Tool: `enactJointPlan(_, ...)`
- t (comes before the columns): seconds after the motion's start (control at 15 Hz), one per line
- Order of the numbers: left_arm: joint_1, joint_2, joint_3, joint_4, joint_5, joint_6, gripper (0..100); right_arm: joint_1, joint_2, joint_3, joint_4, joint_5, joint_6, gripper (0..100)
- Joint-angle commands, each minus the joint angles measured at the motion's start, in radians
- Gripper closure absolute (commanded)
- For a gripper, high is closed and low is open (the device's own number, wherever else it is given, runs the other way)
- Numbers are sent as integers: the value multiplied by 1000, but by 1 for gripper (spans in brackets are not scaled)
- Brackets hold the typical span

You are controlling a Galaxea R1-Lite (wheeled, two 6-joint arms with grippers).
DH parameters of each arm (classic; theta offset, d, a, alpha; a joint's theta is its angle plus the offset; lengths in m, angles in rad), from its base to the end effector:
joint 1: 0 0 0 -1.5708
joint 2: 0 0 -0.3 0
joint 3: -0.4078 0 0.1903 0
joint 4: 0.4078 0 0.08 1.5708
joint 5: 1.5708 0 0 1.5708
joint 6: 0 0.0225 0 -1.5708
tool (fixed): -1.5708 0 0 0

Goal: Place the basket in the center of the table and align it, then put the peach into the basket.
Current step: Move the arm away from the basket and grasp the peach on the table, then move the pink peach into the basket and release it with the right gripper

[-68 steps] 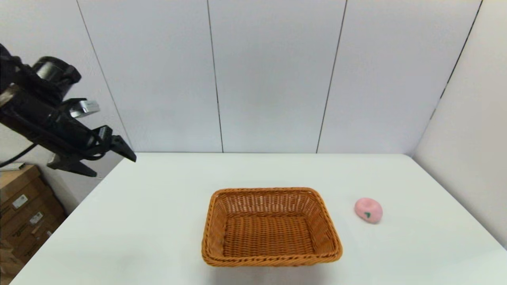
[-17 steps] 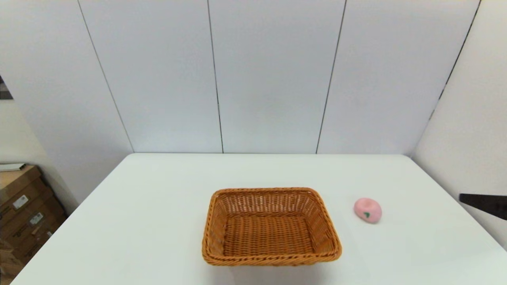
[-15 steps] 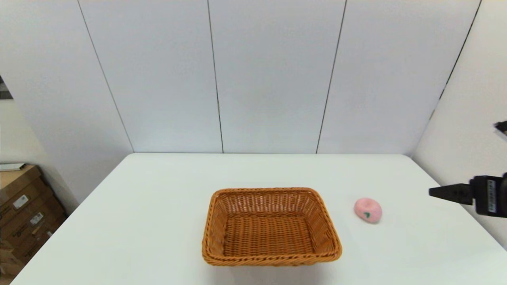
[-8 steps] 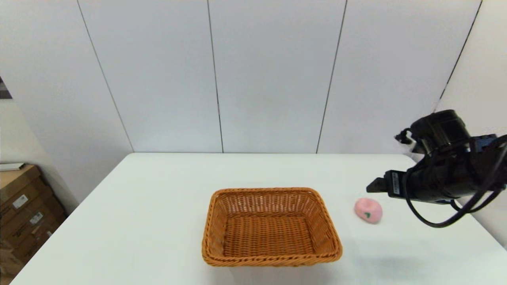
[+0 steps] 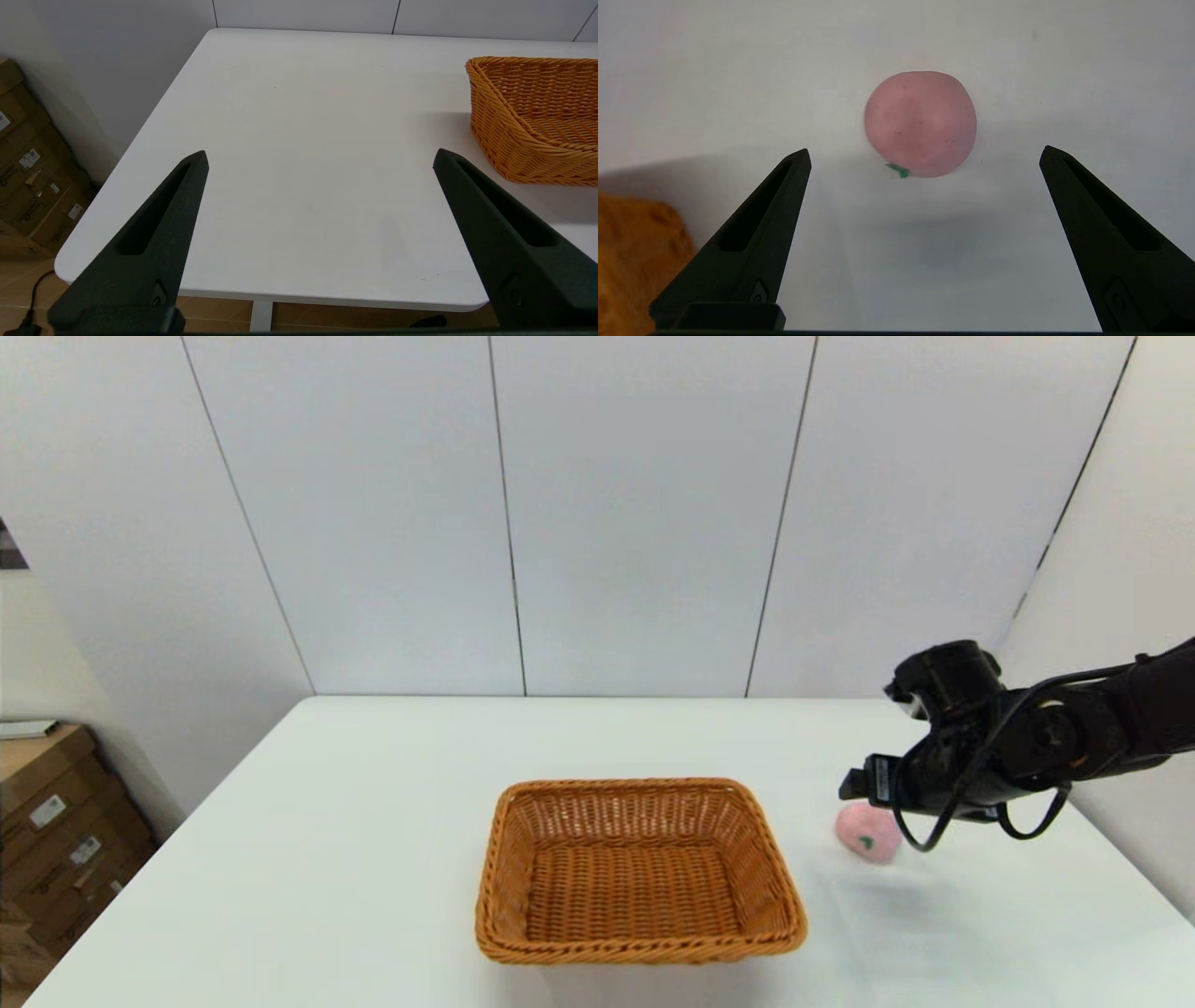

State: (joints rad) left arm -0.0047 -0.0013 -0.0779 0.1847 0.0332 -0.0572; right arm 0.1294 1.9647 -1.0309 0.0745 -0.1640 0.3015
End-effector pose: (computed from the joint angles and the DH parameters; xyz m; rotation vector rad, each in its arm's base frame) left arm -0.0299 0.0009 0.0779 -0.0551 0.1046 0.0315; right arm 0.3319 0.0395 0.0950 0.1287 0.9812 -0.1810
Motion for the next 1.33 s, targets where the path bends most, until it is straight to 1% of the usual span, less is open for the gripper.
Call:
enactJointPlan(0.07,0,0,0,1,2,-3,0,-10,112,-46,1,-3,27,0)
enactJointPlan(0.27,0,0,0,1,2,-4,0,-8,184,-75,-5,1,28,0)
enactJointPlan(0.33,0,0,0,1,2,-4,0,-10,201,-90,-5,0,30,100)
enactJointPlan(0.47,0,0,0,1,2,-4,0,-11,237,-110,-5,-2,31,100)
enactJointPlan(0.6,0,0,0,1,2,-4,0,-11,264,-126,-5,0,59,100)
enactJointPlan(0.8,0,0,0,1,2,-4,0,-17,275,-132,-5,1,62,100)
enactJointPlan(0.87,0,0,0,1,2,-4,0,-19,264,-132,-5,3,65,100)
enactJointPlan(1.13,0,0,0,1,2,-4,0,-42,103,-127,18,15,67,100)
enactJointPlan(1.2,0,0,0,1,2,-4,0,-42,49,-127,50,21,68,100)
enactJointPlan(1.27,0,0,0,1,2,-4,0,-40,-15,-127,97,38,76,100)
enactJointPlan(1.33,0,0,0,1,2,-4,0,-36,-76,-129,140,74,91,100)
